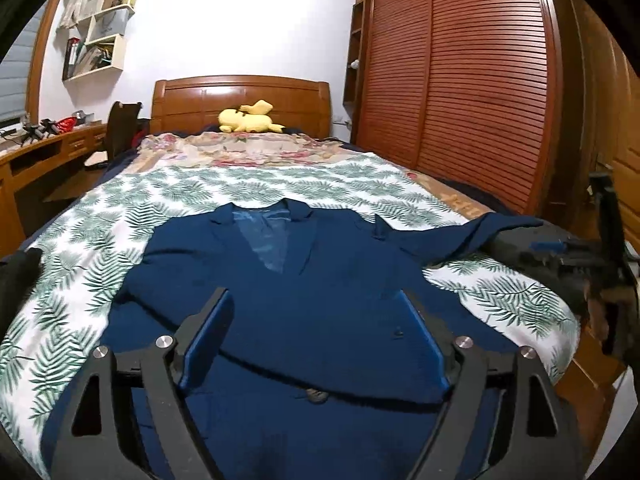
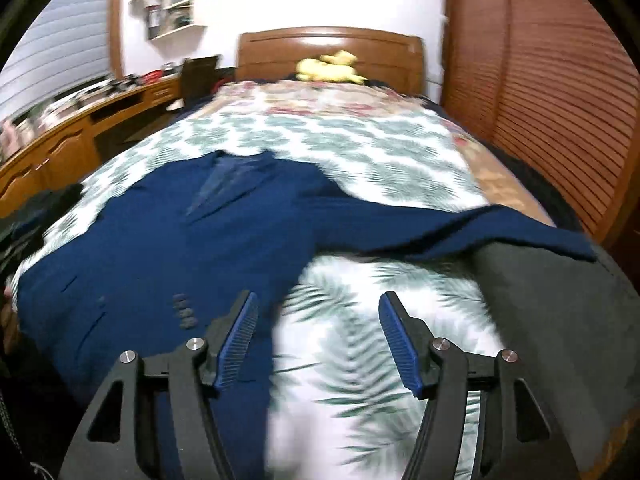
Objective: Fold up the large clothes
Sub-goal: 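Grasp the other sleeve's cuff with the right tool and lift it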
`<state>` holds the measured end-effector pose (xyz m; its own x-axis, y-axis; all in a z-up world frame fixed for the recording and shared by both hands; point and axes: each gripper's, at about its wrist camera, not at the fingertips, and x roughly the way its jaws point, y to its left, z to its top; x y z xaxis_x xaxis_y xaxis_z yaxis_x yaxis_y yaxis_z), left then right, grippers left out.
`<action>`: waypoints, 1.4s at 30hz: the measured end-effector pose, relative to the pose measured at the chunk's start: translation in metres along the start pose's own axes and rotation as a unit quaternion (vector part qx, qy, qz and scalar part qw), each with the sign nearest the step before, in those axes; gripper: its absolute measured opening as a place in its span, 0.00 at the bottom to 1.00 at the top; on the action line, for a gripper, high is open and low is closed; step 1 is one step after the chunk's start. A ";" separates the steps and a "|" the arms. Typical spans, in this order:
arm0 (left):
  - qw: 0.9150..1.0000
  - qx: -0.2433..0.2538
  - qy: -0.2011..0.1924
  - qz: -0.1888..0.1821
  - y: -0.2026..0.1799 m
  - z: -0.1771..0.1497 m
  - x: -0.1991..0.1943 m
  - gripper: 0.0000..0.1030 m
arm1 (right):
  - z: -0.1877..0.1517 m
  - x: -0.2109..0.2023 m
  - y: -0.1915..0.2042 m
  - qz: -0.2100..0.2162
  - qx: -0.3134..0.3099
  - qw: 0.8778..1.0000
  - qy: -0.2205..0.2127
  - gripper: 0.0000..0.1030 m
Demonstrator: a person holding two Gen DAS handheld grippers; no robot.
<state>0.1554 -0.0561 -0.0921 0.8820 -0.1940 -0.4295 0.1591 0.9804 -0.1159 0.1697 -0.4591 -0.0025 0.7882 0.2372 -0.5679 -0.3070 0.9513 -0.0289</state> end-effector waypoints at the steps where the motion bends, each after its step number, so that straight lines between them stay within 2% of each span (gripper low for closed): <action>1: 1.000 0.003 0.002 -0.002 -0.003 0.000 0.002 0.81 | 0.004 0.000 -0.013 -0.010 0.004 1.000 0.000 0.63; 8: 1.000 0.026 0.016 0.005 -0.024 0.000 0.015 0.81 | 0.033 0.012 -0.104 -0.094 0.042 0.995 0.014 0.63; 11: 0.999 0.027 0.022 -0.007 -0.028 -0.002 0.019 0.81 | 0.046 0.017 -0.137 -0.127 0.060 0.990 0.021 0.63; 16: 0.999 0.029 0.034 -0.021 -0.036 -0.003 0.025 0.81 | 0.061 0.030 -0.168 -0.163 0.091 0.981 0.046 0.63; 22: 0.998 0.037 0.036 -0.029 -0.045 -0.003 0.028 0.81 | 0.069 0.068 -0.194 -0.169 0.150 0.970 0.085 0.63; 30: 0.998 0.046 0.043 -0.028 -0.051 -0.006 0.031 0.81 | 0.079 0.105 -0.218 -0.190 0.195 0.955 0.114 0.63; 34: 0.998 0.046 0.045 -0.027 -0.050 -0.005 0.032 0.81 | 0.078 0.105 -0.228 -0.218 0.207 0.946 0.123 0.63; 37: 0.998 0.044 0.047 -0.027 -0.049 -0.005 0.033 0.81 | 0.078 0.106 -0.230 -0.204 0.224 0.945 0.121 0.63; 38: 0.998 0.044 0.047 -0.027 -0.049 -0.005 0.033 0.81 | 0.079 0.107 -0.226 -0.191 0.221 0.949 0.119 0.58; 39: 0.998 0.045 0.047 -0.027 -0.049 -0.004 0.033 0.81 | 0.082 0.109 -0.221 -0.177 0.210 0.954 0.120 0.36; 40: 0.998 0.045 0.047 -0.027 -0.049 -0.004 0.033 0.81 | 0.082 0.106 -0.216 -0.166 0.198 0.958 0.120 0.22; 42: 0.998 0.044 0.046 -0.027 -0.047 -0.004 0.033 0.81 | 0.091 0.106 -0.199 -0.153 0.164 0.967 0.119 0.09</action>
<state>0.1747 -0.1090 -0.1045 0.8278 -0.2446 -0.5048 0.2474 0.9669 -0.0627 0.3627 -0.6049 0.0177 0.6588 -0.0808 -0.7480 0.1383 0.9903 0.0148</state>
